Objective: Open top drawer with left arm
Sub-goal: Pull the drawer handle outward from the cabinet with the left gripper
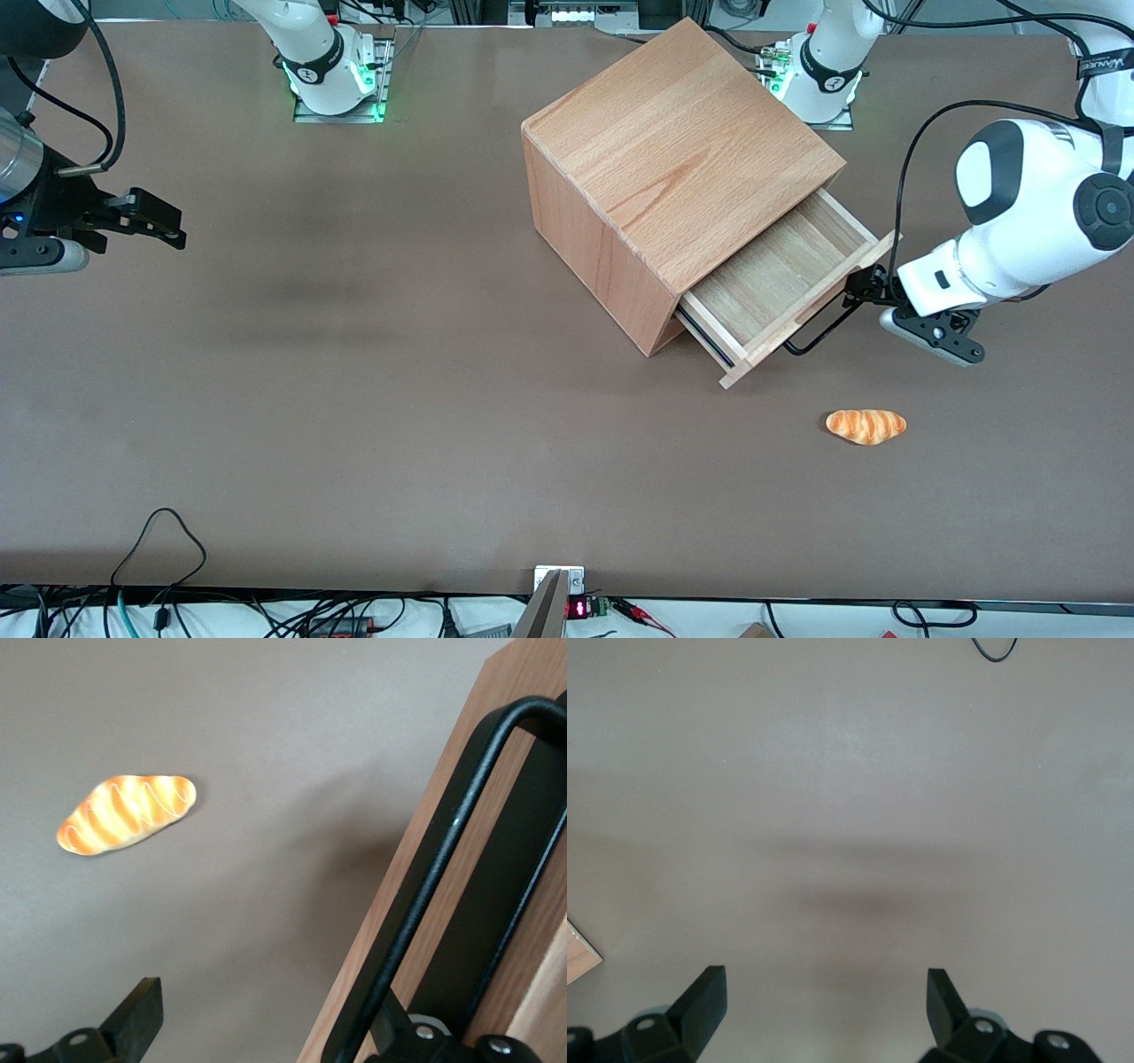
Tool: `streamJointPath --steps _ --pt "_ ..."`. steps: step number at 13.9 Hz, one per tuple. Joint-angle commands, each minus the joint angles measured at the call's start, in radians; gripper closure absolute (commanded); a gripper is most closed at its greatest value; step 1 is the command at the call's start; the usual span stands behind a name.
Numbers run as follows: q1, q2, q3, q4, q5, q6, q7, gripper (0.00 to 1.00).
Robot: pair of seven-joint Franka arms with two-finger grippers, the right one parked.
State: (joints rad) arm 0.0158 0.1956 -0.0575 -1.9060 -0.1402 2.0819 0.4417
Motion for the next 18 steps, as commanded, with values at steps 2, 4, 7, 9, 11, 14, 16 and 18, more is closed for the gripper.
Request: streamJointPath --steps 2,4,7,9,11,14,16,18 --pt "0.010 0.031 0.033 0.004 0.002 0.029 0.066 0.00" --pt "0.010 0.038 0.039 0.005 0.002 0.030 0.066 0.00" --pt "0.010 0.021 0.041 0.012 -0.001 0.027 0.043 0.00" --pt "0.009 0.001 0.039 0.048 -0.002 0.018 0.003 0.00" --pt "0.010 -0.013 0.039 0.074 -0.024 0.001 -0.006 0.00" --pt "0.009 -0.048 0.039 0.084 -0.055 -0.017 -0.009 0.00" --pt "0.010 -0.083 0.041 0.085 -0.053 -0.051 -0.021 0.00" --pt "0.012 -0.131 0.050 0.084 -0.053 -0.100 -0.029 0.00"
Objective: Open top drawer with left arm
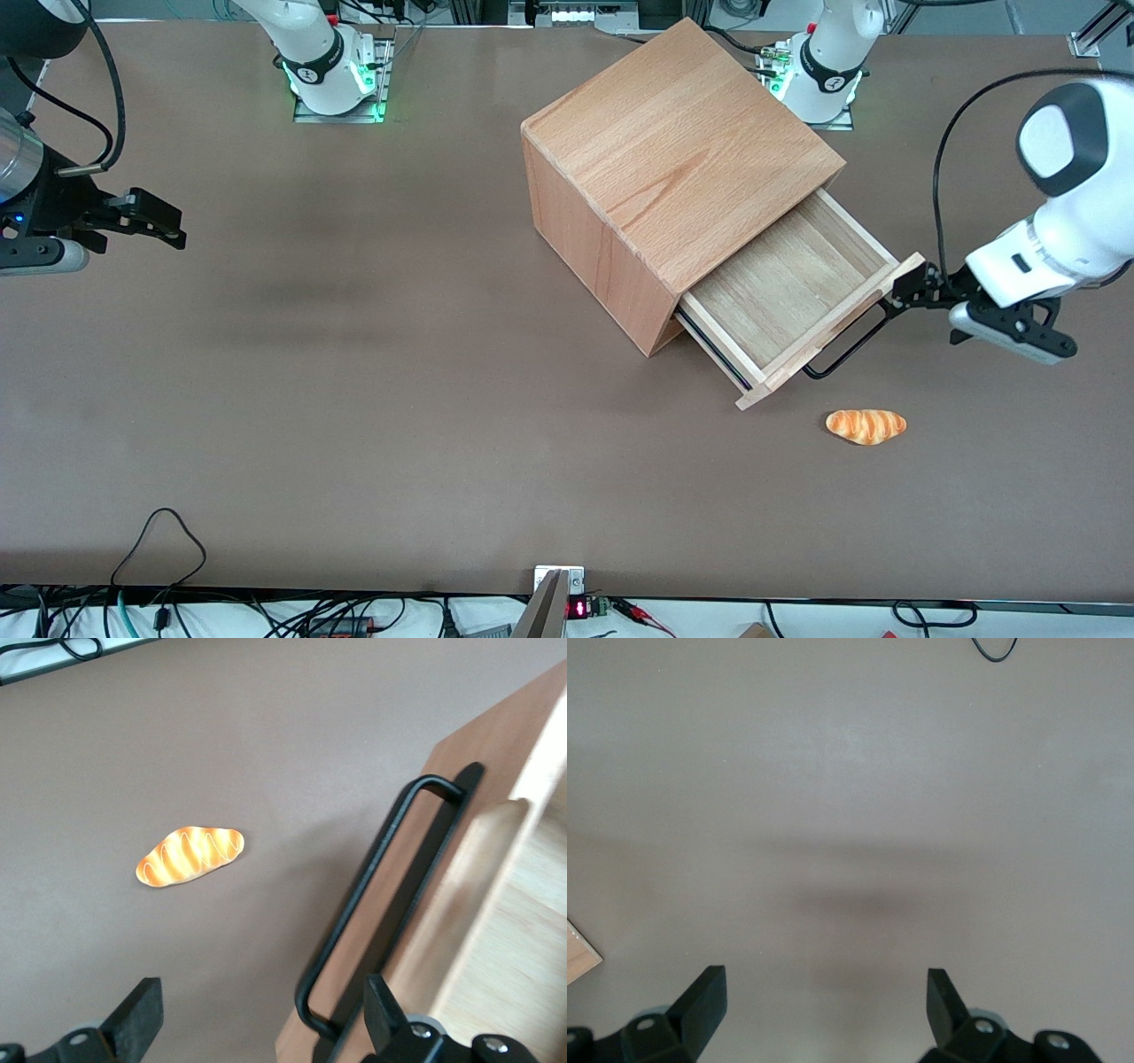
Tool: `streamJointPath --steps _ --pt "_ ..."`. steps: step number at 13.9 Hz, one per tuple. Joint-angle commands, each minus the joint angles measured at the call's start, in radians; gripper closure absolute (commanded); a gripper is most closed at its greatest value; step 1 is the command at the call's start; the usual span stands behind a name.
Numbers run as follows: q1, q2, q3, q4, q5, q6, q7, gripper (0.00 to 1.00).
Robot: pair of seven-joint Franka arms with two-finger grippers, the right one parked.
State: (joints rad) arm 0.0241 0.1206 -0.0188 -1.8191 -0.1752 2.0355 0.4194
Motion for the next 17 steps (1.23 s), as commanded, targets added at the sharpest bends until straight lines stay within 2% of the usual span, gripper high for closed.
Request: streamJointPath --steps 1,4,8,10,11,13,17 --pt "0.005 -0.082 0.025 -0.003 -0.017 -0.066 -0.008 0.00" --pt "0.023 -0.162 0.039 -0.005 -0.007 -0.067 -0.005 0.00" --pt "0.014 -0.260 0.085 -0.005 0.026 -0.161 -0.062 0.00" --pt "0.002 -0.288 0.083 -0.003 0.136 -0.201 -0.210 0.00" --pt "-0.010 -0.288 0.083 -0.006 0.182 -0.227 -0.306 0.00" --pt "-0.013 -0.266 0.083 -0.019 0.220 -0.248 -0.381 0.00" --pt "-0.013 -0.230 0.083 -0.029 0.221 -0.244 -0.395 0.00"
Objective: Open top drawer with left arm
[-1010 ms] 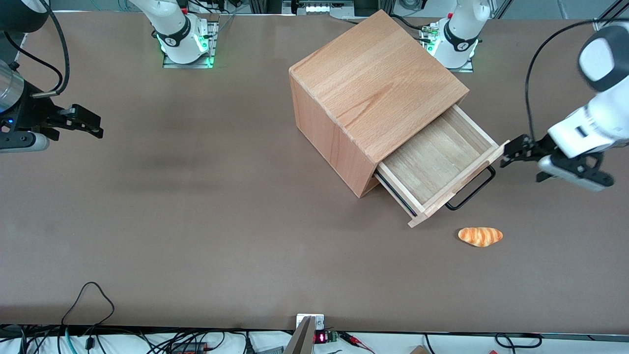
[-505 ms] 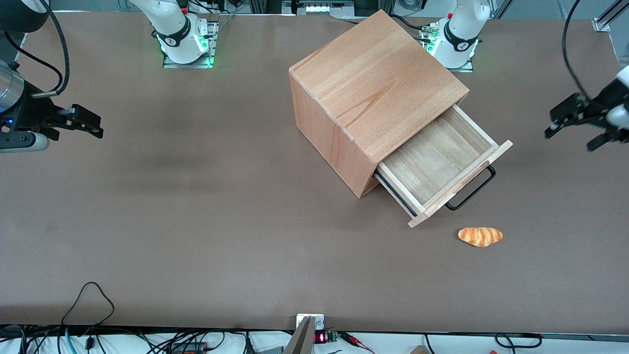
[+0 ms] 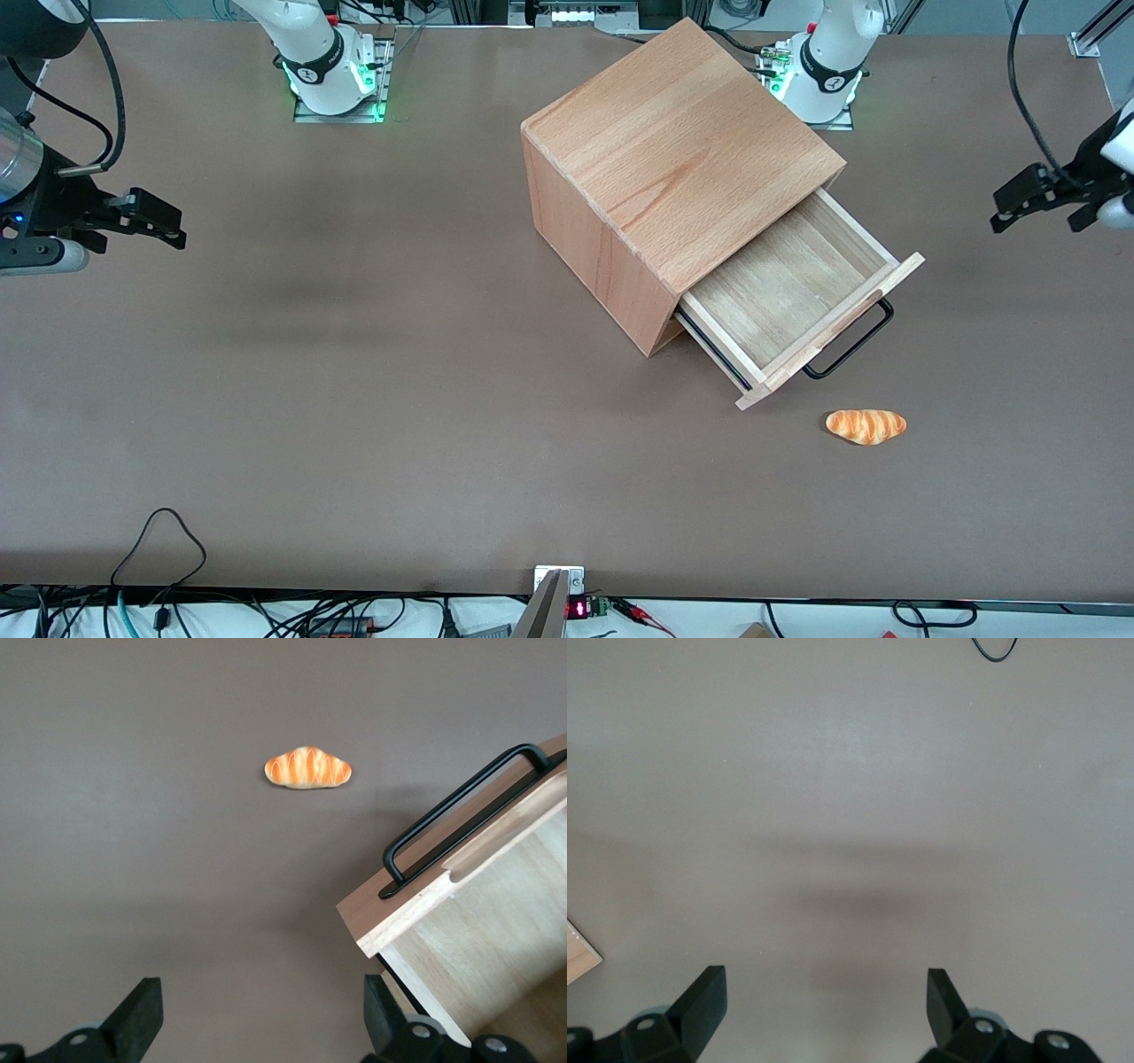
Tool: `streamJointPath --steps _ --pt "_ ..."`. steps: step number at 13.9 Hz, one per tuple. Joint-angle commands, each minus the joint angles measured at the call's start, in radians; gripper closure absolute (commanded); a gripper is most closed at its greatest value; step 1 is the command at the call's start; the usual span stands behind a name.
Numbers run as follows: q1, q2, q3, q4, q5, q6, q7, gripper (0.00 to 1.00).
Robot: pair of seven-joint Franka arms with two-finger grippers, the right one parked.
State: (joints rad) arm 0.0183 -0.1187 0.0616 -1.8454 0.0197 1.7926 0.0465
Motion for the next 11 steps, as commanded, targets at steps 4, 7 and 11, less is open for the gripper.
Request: streamJointPath --steps 4,7,11 --pt "-0.005 0.022 -0.006 0.002 0.013 -0.010 -0.028 0.00" --pt "-0.001 0.022 -0.006 0.008 0.011 -0.009 -0.031 0.00" --pt "0.002 0.025 -0.006 0.012 0.011 -0.006 -0.027 0.00"
